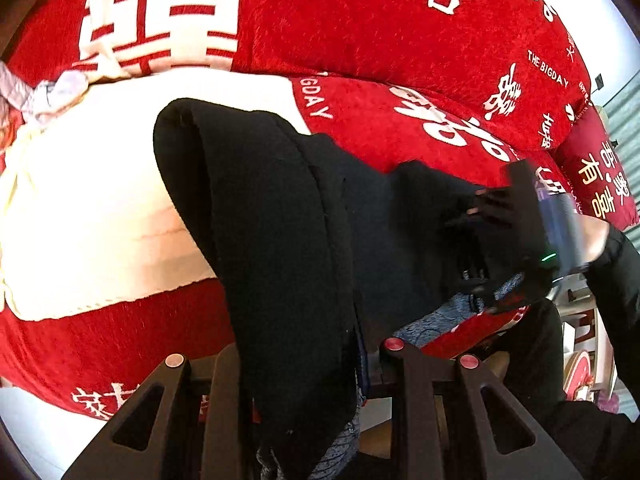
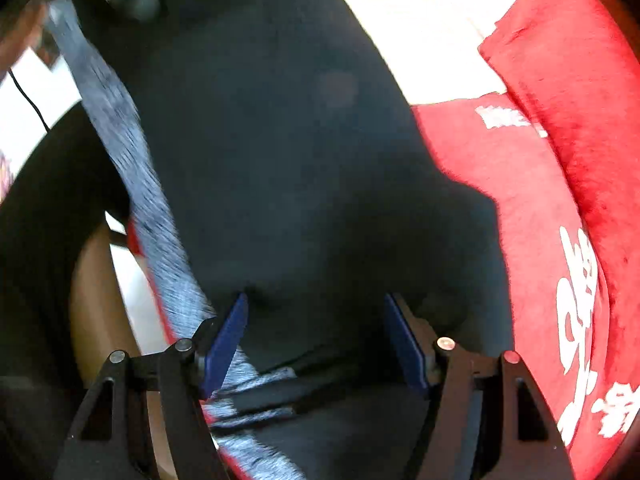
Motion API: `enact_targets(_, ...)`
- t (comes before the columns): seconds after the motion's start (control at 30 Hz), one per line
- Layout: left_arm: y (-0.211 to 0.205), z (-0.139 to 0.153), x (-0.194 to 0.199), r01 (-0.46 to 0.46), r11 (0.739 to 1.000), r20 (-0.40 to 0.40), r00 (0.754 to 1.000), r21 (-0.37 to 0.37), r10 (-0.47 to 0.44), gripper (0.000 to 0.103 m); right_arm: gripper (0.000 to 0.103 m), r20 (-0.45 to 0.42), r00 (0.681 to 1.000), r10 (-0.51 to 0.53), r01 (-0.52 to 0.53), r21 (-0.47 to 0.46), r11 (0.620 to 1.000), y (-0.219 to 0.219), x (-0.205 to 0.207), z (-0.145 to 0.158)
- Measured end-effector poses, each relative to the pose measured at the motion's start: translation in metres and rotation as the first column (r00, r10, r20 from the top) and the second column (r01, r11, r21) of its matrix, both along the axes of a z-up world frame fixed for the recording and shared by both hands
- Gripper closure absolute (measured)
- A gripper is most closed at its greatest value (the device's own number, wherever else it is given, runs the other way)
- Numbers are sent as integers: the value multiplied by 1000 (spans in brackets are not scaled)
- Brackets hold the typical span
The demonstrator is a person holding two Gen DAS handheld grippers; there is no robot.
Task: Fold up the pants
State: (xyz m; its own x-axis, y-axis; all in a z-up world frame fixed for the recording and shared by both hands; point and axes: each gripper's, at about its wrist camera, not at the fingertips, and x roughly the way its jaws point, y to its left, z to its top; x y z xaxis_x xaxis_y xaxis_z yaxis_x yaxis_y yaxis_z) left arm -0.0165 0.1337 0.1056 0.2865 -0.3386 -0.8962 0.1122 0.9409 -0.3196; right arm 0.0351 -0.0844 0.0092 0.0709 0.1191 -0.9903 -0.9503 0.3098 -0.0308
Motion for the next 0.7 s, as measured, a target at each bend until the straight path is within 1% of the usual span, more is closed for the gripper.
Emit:
enact_targets(0.03,-3,3,1,-1,1000,1,1000,8,1,76,24,17,999,29,-29,2,1000,6,-2,-5)
enact_targets(0.07,-6,7,1,0,1000,1,1000,17,0,77,21,33,998,49,-50,15,999,14,-3,-7)
enact_targets(0.1,-13,9,2,-1,1000,2,1000,24,1,77,14,45,997,59,-60,11,998,20,-1,-10)
enact_targets(0.13,-17,14,3,2,1000,4,1000,31,-2,77,7,57,997,57,-57,-3,998,27,2,-14)
enact_targets(0.2,-24,22,4,6,999,12,1000,36,-6,77,0,52,998,32,-32,-5,999,29,11,-18)
enact_targets(0.27,-34,33,5,17,999,26,999,47,-19,77,0,37,999,12,-12,11,1000,26,18,-13)
enact_targets(0.33,-44,43,6,35,998,40,999,51,-37,77,5,74,997,-30,29,15,999,10,20,-2)
enact_targets(0.47,-81,65,7,102,992,67,992,68,-106,77,4,124,982,-142,123,153,981,-42,16,46)
enact_targets(0.53,-104,73,8,136,988,75,987,71,-141,77,4,161,964,-210,180,184,966,-70,11,64)
enact_targets(0.6,-130,82,10,172,983,82,981,60,-176,78,4,195,939,-284,242,214,947,-105,5,79)
enact_targets(0.7,-174,88,17,228,973,71,971,41,-230,80,4,228,884,-408,356,237,904,-157,-10,92)
